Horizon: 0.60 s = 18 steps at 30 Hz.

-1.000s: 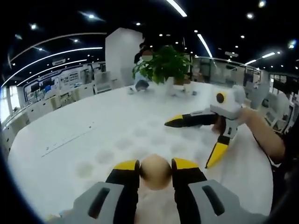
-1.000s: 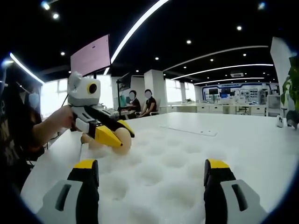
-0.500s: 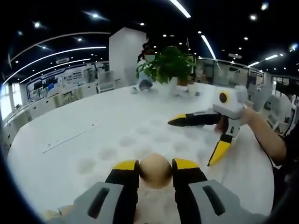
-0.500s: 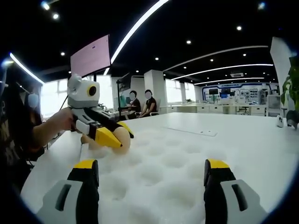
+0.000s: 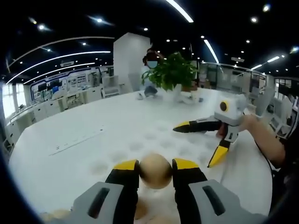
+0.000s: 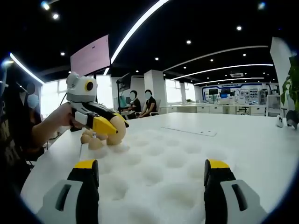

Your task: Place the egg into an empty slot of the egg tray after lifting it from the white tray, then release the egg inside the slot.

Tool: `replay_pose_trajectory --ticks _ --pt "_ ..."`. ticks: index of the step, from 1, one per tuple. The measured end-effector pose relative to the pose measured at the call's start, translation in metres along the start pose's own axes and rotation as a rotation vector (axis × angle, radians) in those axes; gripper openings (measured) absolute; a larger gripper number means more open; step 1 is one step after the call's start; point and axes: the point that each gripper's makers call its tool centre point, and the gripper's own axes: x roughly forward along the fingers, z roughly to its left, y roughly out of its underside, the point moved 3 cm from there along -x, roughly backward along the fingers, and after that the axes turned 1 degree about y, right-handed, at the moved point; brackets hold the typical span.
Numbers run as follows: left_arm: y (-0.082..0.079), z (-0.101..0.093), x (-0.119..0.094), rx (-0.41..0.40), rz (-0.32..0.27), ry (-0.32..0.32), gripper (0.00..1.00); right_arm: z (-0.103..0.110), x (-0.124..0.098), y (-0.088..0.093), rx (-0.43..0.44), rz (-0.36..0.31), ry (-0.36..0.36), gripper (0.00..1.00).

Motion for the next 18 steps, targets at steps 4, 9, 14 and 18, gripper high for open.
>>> replay_pose_trajectory --ticks 4,9,14,18 --pt "-0.001 0.005 -0.009 -0.017 -0.016 -0.01 0.28 0.0 0.0 0.0 0.0 0.0 0.001 0.97" --pt "0.0 0.01 -0.02 -0.019 -0.024 -0.028 0.28 0.0 0.0 0.0 0.0 -0.001 0.001 0.97" --pt "0.0 0.019 -0.034 -0.03 -0.038 -0.051 0.28 0.0 0.0 0.0 0.001 -0.002 0.001 0.97" --pt "0.001 0.027 -0.045 -0.037 -0.048 -0.075 0.28 0.0 0.0 0.0 0.002 -0.005 0.001 0.97"
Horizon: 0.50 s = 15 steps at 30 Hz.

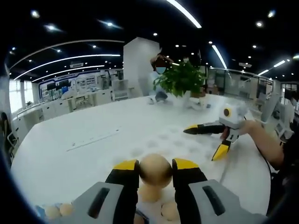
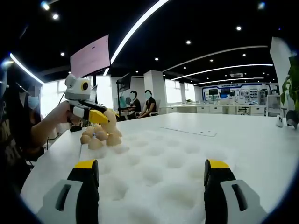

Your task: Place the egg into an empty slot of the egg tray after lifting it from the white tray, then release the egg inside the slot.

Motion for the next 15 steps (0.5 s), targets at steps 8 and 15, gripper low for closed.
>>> replay_pose_trajectory --ticks 8,15 --pt "0.002 0.015 -0.015 -0.01 -0.01 -0.033 0.28 0.0 -0.001 0.0 -0.002 0.003 -0.002 0.97" --pt "0.004 0.027 -0.028 -0.013 -0.018 -0.06 0.28 0.001 0.0 0.001 -0.02 0.029 -0.001 0.98"
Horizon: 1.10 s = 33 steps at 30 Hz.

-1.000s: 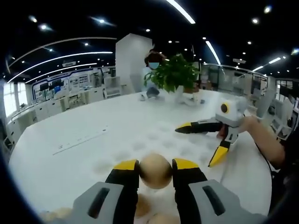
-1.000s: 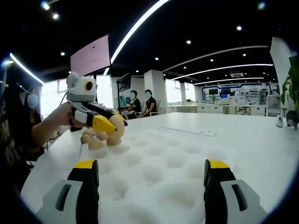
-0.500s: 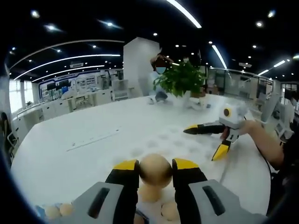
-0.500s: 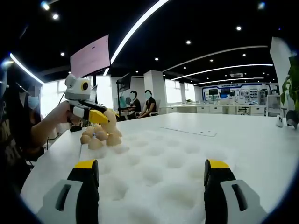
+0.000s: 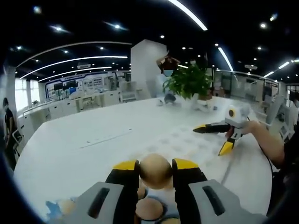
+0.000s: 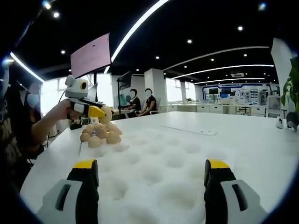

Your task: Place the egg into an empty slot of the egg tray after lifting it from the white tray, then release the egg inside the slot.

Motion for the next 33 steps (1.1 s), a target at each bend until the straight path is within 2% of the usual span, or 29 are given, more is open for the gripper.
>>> replay_pose_trajectory --ticks 12,33 --pt "0.002 0.022 -0.014 -0.012 -0.01 -0.04 0.28 0.0 -0.002 0.0 0.009 -0.014 0.001 0.98" --pt "0.016 0.083 -0.041 -0.064 -0.015 -0.155 0.28 -0.001 -0.001 -0.002 0.01 -0.018 -0.001 0.98"
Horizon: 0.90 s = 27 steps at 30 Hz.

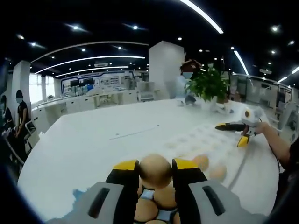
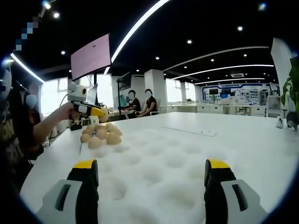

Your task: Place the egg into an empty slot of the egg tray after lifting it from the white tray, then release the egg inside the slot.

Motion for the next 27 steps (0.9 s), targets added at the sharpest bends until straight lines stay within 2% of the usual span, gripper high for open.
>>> replay_pose_trajectory --ticks 13,27 --pt "0.01 0.037 -0.019 -0.041 -0.006 -0.084 0.28 0.0 -0.001 0.0 0.002 -0.005 0.0 0.98" --pt "0.015 0.069 -0.03 -0.063 -0.014 -0.151 0.28 0.001 -0.001 0.001 0.003 -0.005 0.001 0.98"
